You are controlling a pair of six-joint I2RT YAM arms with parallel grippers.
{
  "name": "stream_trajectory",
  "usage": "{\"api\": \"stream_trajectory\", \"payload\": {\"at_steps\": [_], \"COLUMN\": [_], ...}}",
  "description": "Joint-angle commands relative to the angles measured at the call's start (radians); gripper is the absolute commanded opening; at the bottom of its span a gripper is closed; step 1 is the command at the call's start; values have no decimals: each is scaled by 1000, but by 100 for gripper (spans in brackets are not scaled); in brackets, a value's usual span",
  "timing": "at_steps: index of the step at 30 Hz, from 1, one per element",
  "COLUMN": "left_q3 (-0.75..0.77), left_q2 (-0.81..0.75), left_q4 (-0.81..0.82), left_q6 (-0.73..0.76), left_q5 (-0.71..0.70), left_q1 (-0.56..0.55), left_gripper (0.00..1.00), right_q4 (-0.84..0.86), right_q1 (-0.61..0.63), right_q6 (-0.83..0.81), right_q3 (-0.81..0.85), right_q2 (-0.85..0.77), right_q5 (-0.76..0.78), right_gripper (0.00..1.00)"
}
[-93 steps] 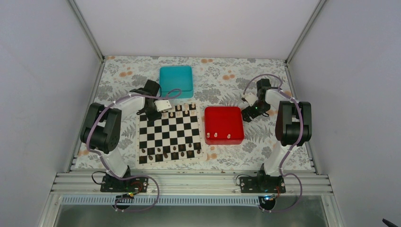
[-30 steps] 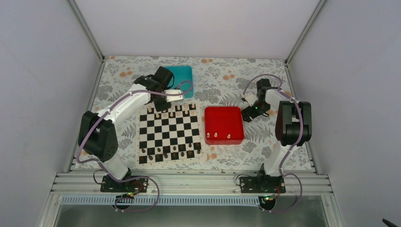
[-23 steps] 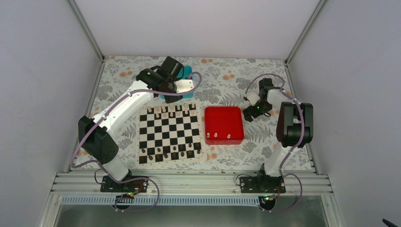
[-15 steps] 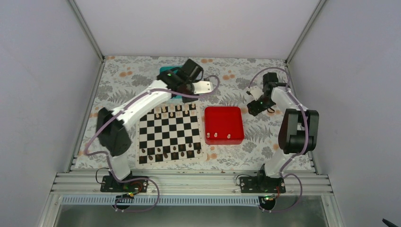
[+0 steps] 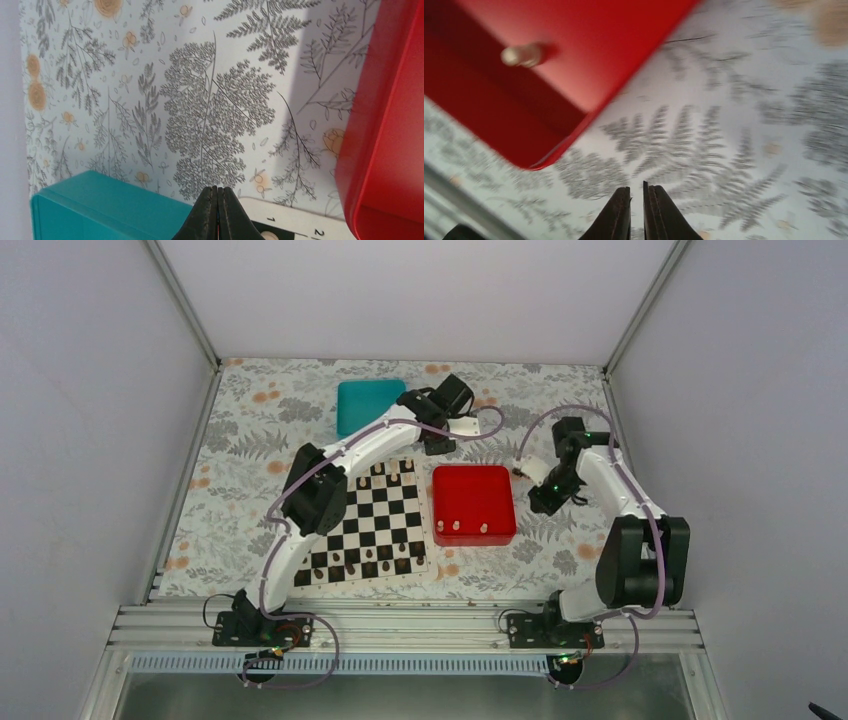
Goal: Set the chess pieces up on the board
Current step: Adjust the storage box at the center of the board.
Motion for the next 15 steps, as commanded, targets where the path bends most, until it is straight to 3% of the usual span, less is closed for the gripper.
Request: {"api": "stream_trajectory", "payload": {"at_steps": [1,10,15], "left_q3": [113,155,151], "left_q2": [51,97,112], "left_q4": [-68,-120,-151], "left_q6": [4,-4,2], "left_q5": [-9,7,27], "left_q1": [-5,-8,-12], "left_gripper": [2,2,2], "right_q4": [-113,-164,-112], "right_q1": [76,193,240], "right_q6": [-84,-105,-73], "right_q3": [-71,-116,-144], "right_q2": [-32,-36,-26], "right_q5": [-81,-140,-136], "right_gripper": [10,13,13]}}
